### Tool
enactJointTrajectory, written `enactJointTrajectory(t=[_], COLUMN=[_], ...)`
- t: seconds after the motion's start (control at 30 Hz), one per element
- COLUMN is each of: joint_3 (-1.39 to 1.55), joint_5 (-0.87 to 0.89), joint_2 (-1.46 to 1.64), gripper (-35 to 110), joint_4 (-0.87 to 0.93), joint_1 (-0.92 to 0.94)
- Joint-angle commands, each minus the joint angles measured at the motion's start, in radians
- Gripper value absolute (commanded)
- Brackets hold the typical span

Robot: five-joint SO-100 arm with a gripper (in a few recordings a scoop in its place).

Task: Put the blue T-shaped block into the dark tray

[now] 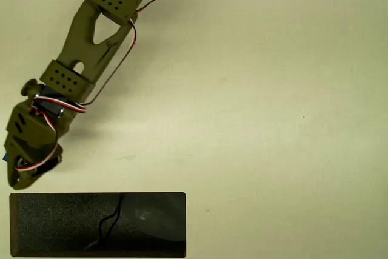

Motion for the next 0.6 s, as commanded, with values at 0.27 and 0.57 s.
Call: enactJointTrajectory(t=[0.27, 0.57], joint_3=[0.018, 0.038], joint_5=[-0.206, -0.311], joint_2=[-0.043, -0.127], gripper=[0, 0], joint_4=[-0.04, -0.216], joint_1=[0.167, 0.183])
